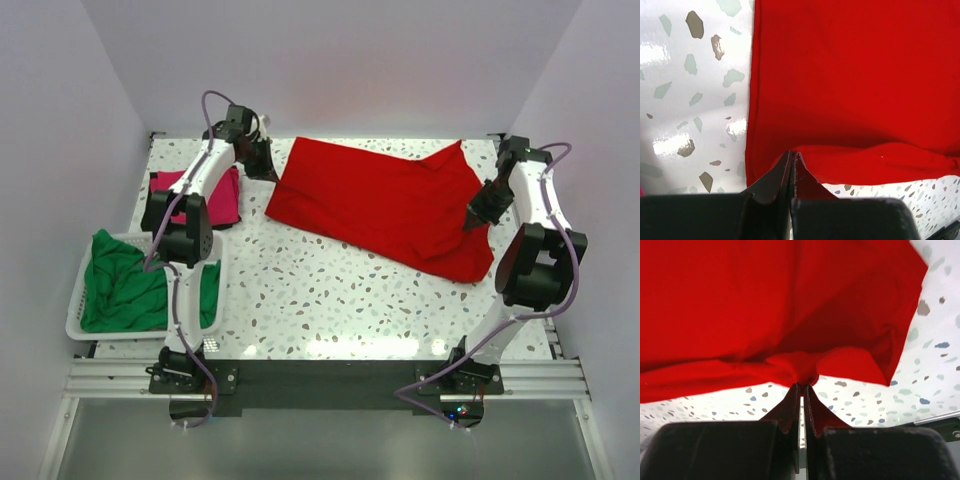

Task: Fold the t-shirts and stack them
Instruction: Fold the tshirt

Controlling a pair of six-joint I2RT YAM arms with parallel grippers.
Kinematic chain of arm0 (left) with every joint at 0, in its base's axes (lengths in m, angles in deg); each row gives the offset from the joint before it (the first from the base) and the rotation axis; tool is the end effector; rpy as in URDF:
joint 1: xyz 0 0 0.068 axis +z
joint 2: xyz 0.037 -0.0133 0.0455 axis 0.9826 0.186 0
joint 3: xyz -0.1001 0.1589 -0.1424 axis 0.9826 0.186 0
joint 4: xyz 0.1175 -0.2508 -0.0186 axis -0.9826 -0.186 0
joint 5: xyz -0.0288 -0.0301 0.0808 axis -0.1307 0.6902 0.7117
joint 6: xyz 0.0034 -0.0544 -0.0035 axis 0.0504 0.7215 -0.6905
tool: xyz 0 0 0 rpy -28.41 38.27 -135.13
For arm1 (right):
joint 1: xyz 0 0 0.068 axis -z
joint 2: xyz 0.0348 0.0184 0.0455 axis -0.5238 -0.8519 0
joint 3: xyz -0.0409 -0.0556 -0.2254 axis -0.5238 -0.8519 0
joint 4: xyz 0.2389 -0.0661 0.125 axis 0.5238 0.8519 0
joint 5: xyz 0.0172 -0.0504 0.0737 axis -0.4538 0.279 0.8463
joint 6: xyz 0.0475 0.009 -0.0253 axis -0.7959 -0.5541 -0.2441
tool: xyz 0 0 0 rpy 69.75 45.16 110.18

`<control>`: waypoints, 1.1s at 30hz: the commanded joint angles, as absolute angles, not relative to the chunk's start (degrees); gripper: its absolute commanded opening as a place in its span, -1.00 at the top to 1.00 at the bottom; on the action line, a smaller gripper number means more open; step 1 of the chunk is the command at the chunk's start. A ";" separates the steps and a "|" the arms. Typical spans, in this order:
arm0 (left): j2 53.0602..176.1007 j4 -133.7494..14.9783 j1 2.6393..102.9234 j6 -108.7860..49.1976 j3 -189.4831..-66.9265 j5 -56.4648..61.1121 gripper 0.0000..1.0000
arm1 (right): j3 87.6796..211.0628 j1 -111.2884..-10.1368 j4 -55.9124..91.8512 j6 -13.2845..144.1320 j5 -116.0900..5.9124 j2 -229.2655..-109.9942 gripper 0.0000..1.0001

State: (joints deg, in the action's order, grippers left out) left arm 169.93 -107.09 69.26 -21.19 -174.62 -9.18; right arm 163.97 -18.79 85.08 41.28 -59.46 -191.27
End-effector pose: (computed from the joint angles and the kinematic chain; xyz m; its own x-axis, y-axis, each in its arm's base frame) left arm 0.4842 -0.0982 0.1959 -0.8997 -0.1708 -0.4018 0.0330 0.8911 -0.4525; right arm 0.3491 -0.0771 0.2264 -0.7151 0.6891 -0.1172 0.6758 0.7244 0.1357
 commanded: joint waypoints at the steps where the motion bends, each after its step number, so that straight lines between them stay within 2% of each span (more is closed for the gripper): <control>1: 171.18 -107.81 69.88 -21.16 -178.47 -10.16 1.00 | 170.14 -17.35 84.96 42.88 -60.27 -194.36 1.00; 10: 171.36 -104.12 69.88 -19.49 -177.85 -7.61 1.00 | 184.11 -16.65 87.86 44.20 -59.92 -204.91 1.00; 33: 173.12 -99.28 70.40 -16.15 -178.47 -5.15 1.00 | 191.60 -13.83 88.57 44.20 -59.74 -211.68 1.00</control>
